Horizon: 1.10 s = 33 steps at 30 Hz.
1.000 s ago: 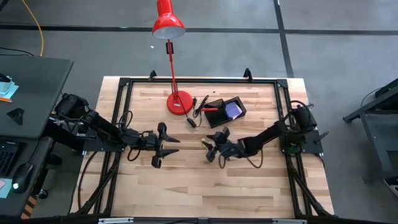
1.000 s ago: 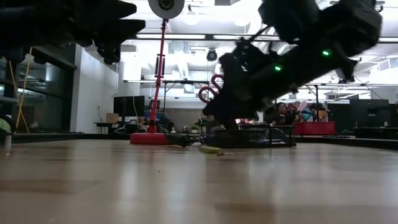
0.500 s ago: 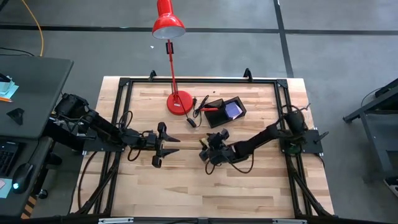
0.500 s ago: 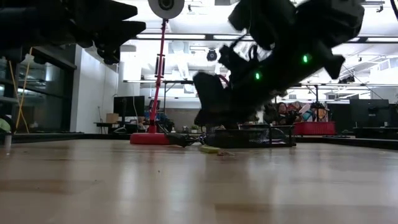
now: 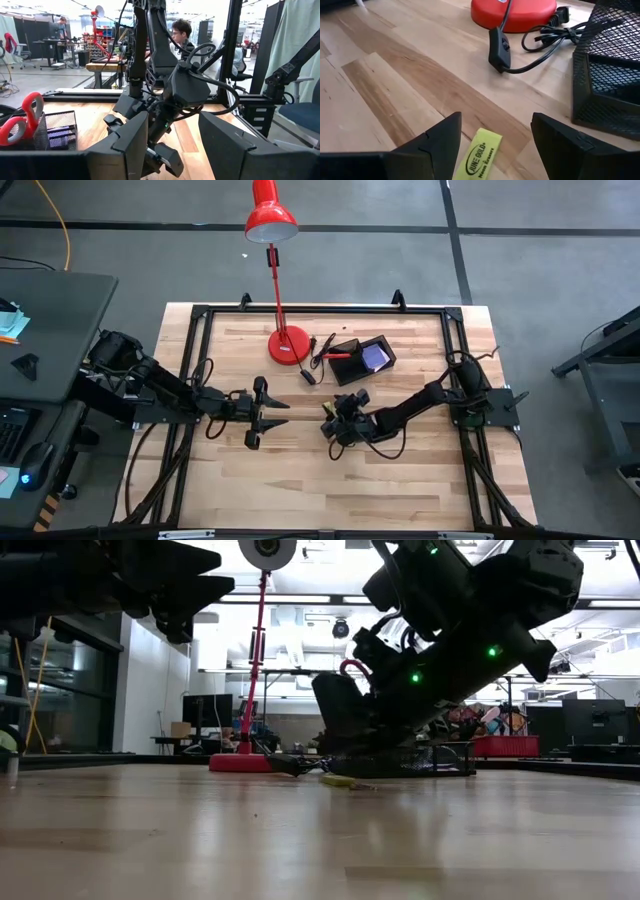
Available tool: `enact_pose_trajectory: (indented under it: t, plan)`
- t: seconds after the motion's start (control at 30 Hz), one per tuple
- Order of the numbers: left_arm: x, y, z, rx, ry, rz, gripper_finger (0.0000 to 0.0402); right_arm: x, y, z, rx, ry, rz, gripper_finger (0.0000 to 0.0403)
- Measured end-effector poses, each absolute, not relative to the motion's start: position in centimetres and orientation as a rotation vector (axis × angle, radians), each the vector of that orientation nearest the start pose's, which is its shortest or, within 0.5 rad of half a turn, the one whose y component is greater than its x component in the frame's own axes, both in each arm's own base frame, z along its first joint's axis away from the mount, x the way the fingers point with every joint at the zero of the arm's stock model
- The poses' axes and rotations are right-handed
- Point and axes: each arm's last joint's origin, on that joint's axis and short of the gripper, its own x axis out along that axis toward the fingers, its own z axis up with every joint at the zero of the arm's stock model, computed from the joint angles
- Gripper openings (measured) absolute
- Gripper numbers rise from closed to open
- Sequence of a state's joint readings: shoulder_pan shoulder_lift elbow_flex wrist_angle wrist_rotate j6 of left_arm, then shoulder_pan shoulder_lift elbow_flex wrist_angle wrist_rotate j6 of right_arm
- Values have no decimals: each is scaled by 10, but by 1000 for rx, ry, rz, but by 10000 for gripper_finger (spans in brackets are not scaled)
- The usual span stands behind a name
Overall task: Pick and place office supplies into organizer
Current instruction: Put the yellow eraser into the black desk organizer
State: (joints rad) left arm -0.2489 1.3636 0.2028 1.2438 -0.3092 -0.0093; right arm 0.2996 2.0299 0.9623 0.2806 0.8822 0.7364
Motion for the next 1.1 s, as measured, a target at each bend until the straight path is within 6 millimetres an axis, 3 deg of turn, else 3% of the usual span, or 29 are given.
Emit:
enact_pose_trajectory:
  t: [0.37, 0.7, 0.9, 1.1]
  plan:
    - [209, -44, 169, -31, -78, 60, 168, 362, 89, 70, 233, 430, -736, 232]
    - [209, -44, 169, -31, -76, 60, 168, 362, 89, 63, 208, 463, -713, 224]
    - [209, -44, 169, -31, -76, 59, 168, 363, 88, 63, 193, 486, -680, 162]
    - [209, -44, 169, -29, -76, 59, 168, 365, 89, 63, 182, 508, -634, 46]
